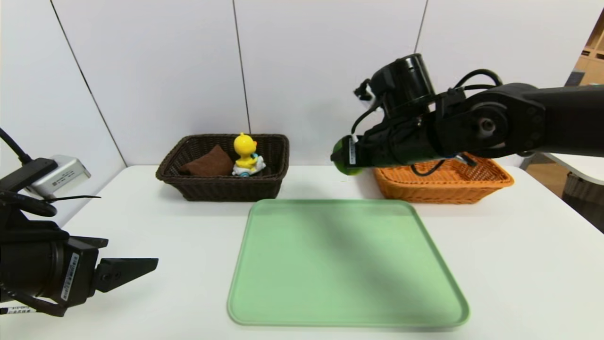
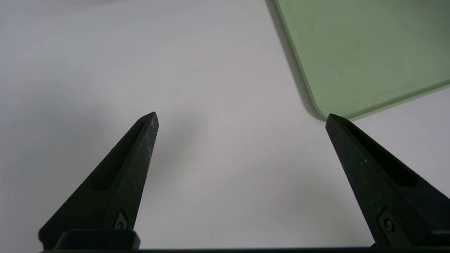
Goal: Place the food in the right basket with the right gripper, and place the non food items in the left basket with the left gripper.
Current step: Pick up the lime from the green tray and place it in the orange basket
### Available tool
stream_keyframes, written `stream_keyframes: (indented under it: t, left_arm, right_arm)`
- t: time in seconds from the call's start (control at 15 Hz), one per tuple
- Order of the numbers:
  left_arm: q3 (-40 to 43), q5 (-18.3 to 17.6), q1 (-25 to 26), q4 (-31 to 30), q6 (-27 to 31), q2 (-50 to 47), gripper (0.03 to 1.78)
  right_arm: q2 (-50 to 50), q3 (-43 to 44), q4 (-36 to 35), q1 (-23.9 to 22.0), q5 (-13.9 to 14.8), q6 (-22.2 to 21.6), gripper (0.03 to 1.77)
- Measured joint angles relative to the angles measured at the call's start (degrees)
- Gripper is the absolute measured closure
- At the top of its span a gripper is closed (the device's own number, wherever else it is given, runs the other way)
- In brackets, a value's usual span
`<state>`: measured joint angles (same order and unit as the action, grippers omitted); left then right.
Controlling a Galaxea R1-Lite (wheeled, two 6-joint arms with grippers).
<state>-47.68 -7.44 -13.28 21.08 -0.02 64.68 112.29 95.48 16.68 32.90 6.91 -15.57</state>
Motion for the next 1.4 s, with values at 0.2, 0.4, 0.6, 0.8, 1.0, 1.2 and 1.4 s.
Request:
stream_keyframes:
  t: [0.2,0.4,0.6,0.8,1.0,1.2,1.4]
  left_arm:
    - [0.1,0.1,-0.1,0.0,0.0,0.0,0.12]
    - [0.3,0.0,-0.1,-0.8,0.0,0.2,0.12]
    - [0.5,0.0,-0.1,-1.2,0.0,0.3,0.12]
    - [0.7,0.0,-0.1,-1.2,0.0,0.3,0.12]
    - [0.7,0.0,-0.1,-1.2,0.0,0.3,0.12]
    - [0.7,0.0,-0.1,-1.3,0.0,0.4,0.12]
    - [0.7,0.0,-0.1,-1.3,-0.1,0.4,0.12]
  right_arm:
    - [-0.8,0.3,-0.1,-6.7,0.0,1.1,0.78]
    - [-0.1,0.3,-0.2,-13.5,0.0,2.0,0.78]
    - [2.0,0.1,-0.4,-19.6,0.0,3.7,0.78]
    - [4.9,0.4,-1.4,-24.2,0.0,6.2,0.78]
    - [8.1,0.8,-3.4,-27.3,0.0,8.5,0.78]
    - [10.5,2.0,-3.3,-28.3,0.0,8.6,0.78]
    - [12.8,2.8,-3.4,-28.5,-0.1,8.9,0.55]
